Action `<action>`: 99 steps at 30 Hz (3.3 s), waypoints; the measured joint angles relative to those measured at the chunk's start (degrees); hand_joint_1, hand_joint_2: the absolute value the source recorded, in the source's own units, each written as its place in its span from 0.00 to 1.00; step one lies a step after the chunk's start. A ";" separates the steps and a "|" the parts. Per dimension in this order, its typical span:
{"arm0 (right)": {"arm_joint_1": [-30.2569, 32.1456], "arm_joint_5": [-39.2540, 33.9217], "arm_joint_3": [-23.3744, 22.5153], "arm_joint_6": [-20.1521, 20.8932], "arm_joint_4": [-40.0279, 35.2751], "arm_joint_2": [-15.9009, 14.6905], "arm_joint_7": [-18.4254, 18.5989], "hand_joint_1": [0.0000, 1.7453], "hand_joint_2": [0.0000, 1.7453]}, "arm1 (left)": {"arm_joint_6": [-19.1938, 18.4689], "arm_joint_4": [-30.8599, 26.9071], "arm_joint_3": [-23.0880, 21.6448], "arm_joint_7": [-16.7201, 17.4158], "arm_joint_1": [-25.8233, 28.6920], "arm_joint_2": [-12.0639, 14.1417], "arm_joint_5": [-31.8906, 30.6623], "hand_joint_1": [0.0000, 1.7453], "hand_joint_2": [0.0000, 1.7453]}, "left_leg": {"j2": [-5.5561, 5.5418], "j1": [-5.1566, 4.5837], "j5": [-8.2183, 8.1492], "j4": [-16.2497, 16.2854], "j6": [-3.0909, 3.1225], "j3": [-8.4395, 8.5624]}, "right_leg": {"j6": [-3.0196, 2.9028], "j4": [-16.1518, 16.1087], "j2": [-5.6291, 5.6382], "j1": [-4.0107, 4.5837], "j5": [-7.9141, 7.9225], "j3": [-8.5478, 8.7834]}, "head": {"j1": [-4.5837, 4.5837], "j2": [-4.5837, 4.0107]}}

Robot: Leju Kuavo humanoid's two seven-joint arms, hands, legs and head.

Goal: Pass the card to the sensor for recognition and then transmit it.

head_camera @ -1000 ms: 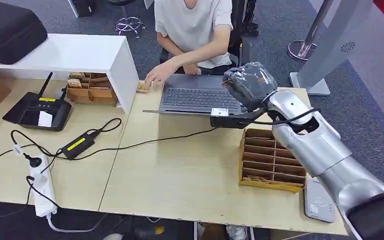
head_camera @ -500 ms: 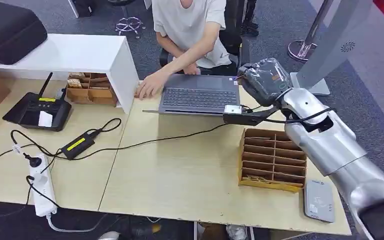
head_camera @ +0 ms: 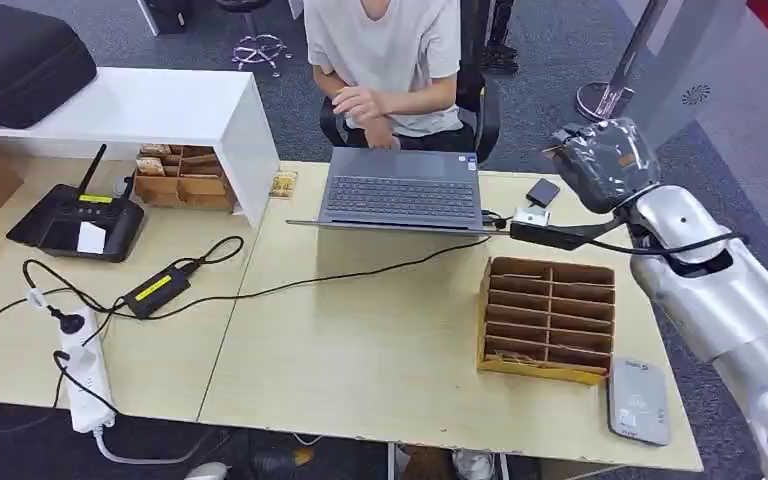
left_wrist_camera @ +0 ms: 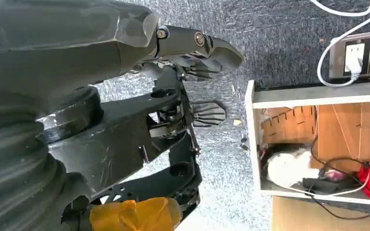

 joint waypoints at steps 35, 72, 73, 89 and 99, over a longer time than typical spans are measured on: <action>12.91 -1.47 -8.28 21.80 -15.72 -23.63 2.40 1.00 1.00 | -3.63 0.79 4.28 -1.14 3.07 4.50 1.11 0.00 1.00 | -0.05 0.00 -0.07 -0.01 0.07 -0.08 | 0.05 -0.04 -0.08 0.00 -0.04 0.00 | 0.00 0.00; 34.60 -3.96 -13.64 19.19 -37.92 -36.98 5.64 1.00 1.00 | -4.13 0.83 6.69 -3.76 5.19 5.53 0.55 0.00 1.00 | -0.16 0.01 -0.12 -0.05 0.09 -0.11 | 0.06 -0.08 -0.18 0.01 -0.09 0.03 | 0.00 0.00; 36.20 -3.48 -14.33 18.99 -38.05 -36.94 5.42 1.00 1.00 | -4.13 0.83 6.73 -3.82 5.23 5.53 0.46 0.00 1.00 | -0.16 0.01 -0.12 -0.05 0.09 -0.12 | 0.06 -0.07 -0.18 0.01 -0.09 0.03 | 0.00 0.00; 48.82 2.77 -16.30 17.66 -28.55 -26.73 3.17 1.00 1.00 | -3.02 0.83 8.09 -3.52 4.94 5.05 -0.74 0.00 1.00 | -0.18 0.06 -0.13 -0.07 0.06 -0.04 | 0.03 -0.09 -0.22 0.06 -0.13 0.09 | -0.02 0.00; 49.32 2.73 -16.96 17.86 -27.93 -26.29 3.01 1.00 1.00 | -3.04 0.83 8.15 -3.54 4.92 4.94 -1.12 0.00 1.00 | -0.18 0.05 -0.13 -0.06 0.06 -0.03 | 0.03 -0.09 -0.22 0.05 -0.13 0.10 | 0.00 0.00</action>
